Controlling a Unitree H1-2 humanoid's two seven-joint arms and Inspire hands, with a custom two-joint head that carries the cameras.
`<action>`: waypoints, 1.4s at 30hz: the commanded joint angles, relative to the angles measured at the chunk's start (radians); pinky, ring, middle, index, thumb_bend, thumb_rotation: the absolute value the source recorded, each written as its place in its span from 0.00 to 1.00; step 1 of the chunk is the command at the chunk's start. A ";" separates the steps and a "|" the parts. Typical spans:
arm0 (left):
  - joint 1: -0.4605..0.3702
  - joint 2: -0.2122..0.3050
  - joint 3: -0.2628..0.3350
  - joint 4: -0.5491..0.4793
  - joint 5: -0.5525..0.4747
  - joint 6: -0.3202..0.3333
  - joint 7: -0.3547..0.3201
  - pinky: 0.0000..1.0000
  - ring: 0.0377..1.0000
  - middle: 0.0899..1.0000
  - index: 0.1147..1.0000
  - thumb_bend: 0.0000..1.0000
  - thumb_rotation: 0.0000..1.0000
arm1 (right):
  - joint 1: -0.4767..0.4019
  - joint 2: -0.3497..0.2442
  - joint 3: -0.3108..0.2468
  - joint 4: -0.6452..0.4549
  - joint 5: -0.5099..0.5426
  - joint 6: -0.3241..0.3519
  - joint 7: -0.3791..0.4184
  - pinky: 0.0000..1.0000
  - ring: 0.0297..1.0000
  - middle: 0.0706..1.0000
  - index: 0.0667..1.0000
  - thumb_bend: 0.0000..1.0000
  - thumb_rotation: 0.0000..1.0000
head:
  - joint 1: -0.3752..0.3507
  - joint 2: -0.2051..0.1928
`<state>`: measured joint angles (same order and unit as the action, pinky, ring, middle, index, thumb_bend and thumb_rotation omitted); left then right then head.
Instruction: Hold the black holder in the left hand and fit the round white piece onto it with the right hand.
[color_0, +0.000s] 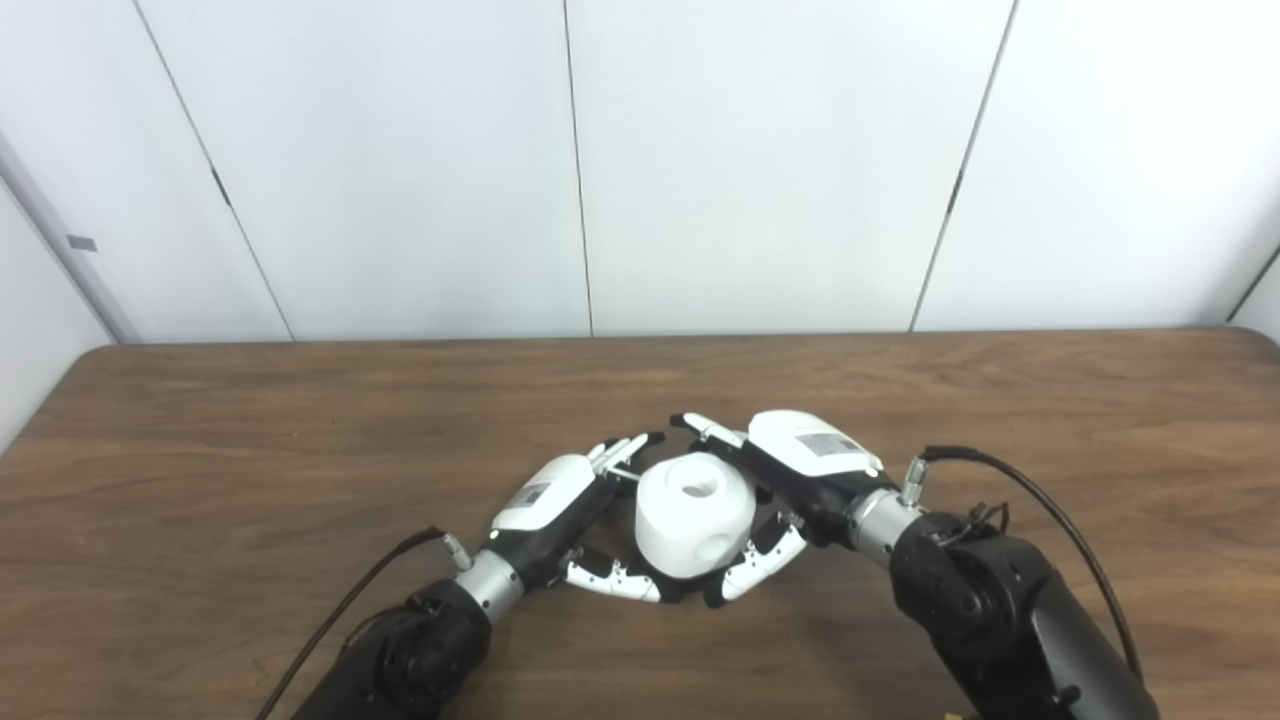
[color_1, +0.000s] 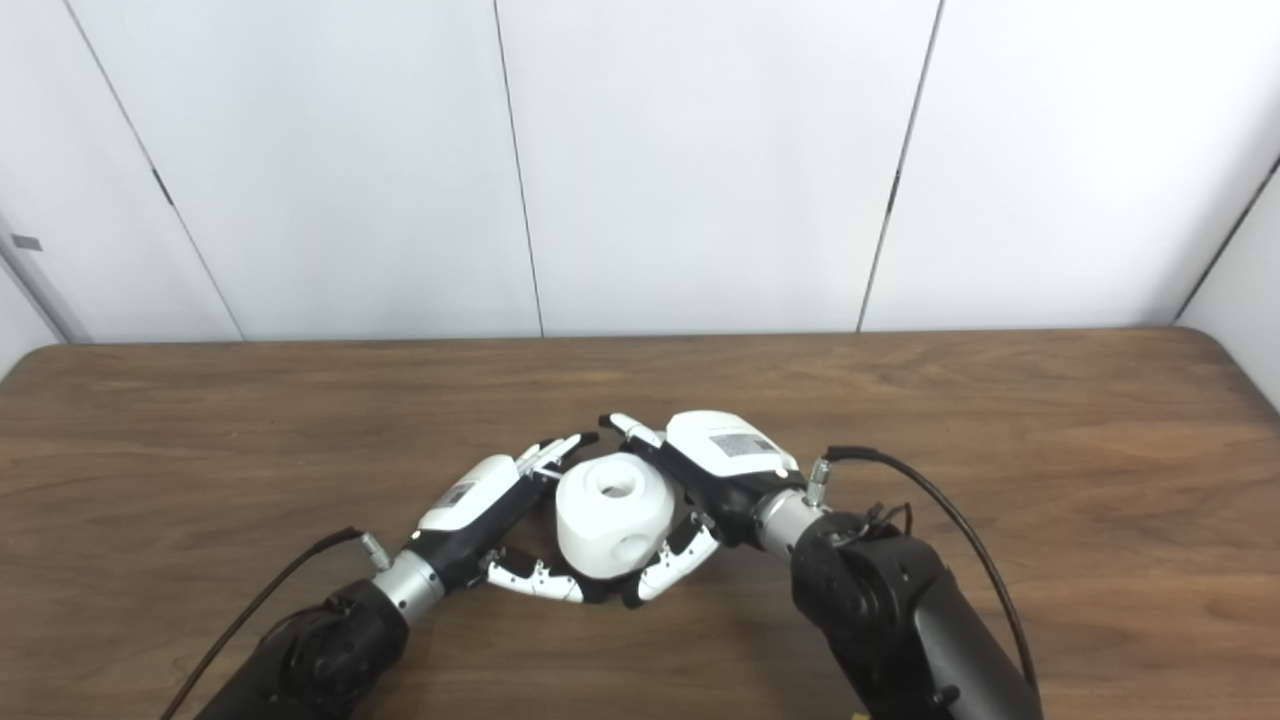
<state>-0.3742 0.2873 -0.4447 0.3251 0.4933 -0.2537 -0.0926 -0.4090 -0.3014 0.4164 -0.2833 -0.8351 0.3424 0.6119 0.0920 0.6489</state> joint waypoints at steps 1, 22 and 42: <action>0.035 0.009 -0.037 0.024 0.033 0.049 -0.084 1.00 1.00 1.00 0.42 0.52 0.06 | -0.029 0.001 -0.022 -0.038 0.007 -0.008 -0.013 0.56 0.76 0.87 0.96 0.87 0.31 | 0.000 0.001; 0.030 0.015 -0.034 0.040 0.041 0.040 -0.069 1.00 1.00 0.99 0.42 0.52 0.06 | -0.021 -0.117 -0.215 -0.098 0.199 0.032 0.003 0.60 0.78 0.88 1.00 0.92 0.23 | -0.001 0.003; 0.034 0.026 -0.023 0.020 0.024 0.045 -0.080 1.00 1.00 0.99 0.42 0.52 0.06 | 0.056 0.101 -0.516 0.130 0.698 -0.050 -0.336 0.55 0.64 0.72 0.72 0.73 0.12 | 0.002 -0.001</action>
<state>-0.3733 0.2952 -0.4427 0.3200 0.4917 -0.2537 -0.0946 -0.3301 -0.1935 -0.0916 -0.1321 -0.1616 0.3078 0.2982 0.0936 0.6473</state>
